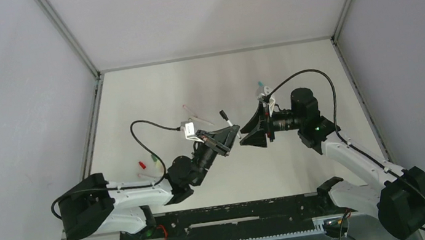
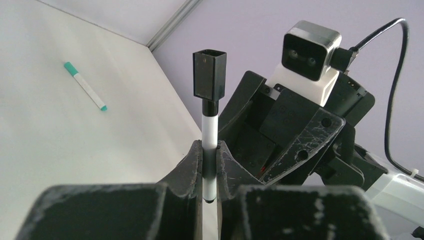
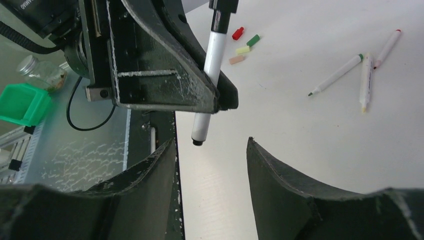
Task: Insert the pens into the pen caps
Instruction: Place the pen at the center of the board.
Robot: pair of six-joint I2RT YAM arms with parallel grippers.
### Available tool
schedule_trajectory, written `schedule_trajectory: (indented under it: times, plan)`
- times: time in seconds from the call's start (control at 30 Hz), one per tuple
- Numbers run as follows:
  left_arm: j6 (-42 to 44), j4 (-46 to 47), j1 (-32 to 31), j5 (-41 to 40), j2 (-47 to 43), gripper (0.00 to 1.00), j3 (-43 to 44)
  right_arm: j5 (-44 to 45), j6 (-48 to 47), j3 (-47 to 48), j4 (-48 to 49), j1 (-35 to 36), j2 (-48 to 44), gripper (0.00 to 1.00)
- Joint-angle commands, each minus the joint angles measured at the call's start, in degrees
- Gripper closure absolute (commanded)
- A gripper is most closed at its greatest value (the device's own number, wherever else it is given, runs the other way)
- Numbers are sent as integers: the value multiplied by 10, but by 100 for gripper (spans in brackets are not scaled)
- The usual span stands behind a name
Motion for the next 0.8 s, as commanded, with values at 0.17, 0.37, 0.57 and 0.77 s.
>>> schedule_trajectory:
  times: [0.17, 0.37, 0.57, 0.77]
  plan:
    - [0, 33, -7, 5, 28, 95, 37, 22, 31, 4, 33, 9, 3, 45]
    - [1, 39, -8, 10, 33, 93, 38, 28, 29, 4, 34, 15, 10, 62]
    - [4, 44, -9, 14, 36, 91, 37, 29, 23, 13, 24, 16, 15, 89]
    - [12, 44, -9, 14, 28, 75, 27, 18, 12, 22, 11, 6, 16, 100]
